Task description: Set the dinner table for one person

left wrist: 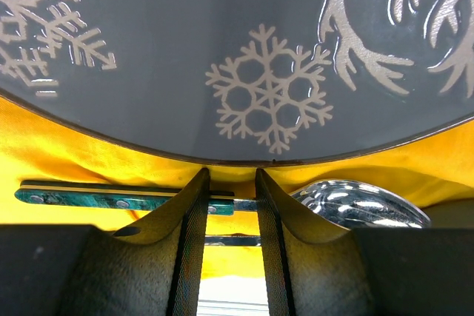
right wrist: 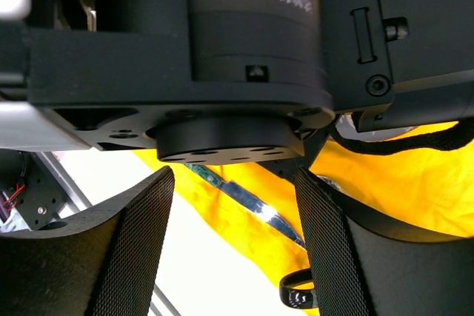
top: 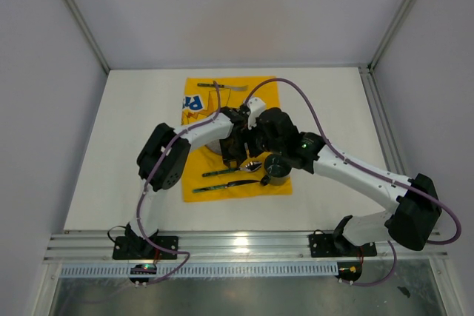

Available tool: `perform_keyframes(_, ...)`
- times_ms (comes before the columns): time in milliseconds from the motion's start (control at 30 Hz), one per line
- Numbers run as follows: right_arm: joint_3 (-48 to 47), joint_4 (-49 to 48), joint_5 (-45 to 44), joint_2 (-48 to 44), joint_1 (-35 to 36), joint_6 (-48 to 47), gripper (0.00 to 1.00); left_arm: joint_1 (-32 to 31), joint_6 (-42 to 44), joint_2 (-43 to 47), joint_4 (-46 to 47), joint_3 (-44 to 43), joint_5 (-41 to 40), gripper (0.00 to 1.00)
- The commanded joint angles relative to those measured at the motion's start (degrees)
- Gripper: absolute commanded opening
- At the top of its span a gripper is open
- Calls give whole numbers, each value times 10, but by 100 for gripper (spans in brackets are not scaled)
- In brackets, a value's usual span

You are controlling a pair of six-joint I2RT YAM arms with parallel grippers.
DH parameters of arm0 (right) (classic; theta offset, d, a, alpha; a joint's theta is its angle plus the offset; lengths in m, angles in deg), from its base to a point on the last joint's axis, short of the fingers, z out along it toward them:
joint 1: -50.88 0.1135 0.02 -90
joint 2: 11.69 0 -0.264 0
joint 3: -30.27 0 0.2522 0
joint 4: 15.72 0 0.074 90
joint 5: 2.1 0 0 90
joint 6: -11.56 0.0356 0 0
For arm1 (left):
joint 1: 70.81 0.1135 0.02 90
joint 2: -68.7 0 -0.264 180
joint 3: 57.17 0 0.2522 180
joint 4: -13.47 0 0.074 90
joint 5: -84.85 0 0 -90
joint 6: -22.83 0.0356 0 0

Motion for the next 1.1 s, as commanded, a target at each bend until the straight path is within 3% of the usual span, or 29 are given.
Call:
perform_keyframes(0, -19, -28, -26, -12, 4, -8, 70, -5, -10, 3, 6, 15, 10, 33)
perform_keyframes(267, -5, -49, -86, -33, 3, 9, 71, -5, 3, -16, -14, -24, -12, 34)
perform_keyframes(367, 29, -71, -172, -75, 3, 26, 70, -5, 7, -25, -24, -47, -17, 34)
perform_keyframes(600, 95, -93, -475, -200, -2, 38, 73, -5, 12, -35, -33, -65, -22, 34)
perform_keyframes(867, 119, -28, -555, -230, -38, 45, 77, -5, 15, -38, -45, -79, -29, 35)
perform_keyframes(1067, 141, 30, -602, -243, -65, 92, 80, 1, 25, -44, -76, -145, -35, 36)
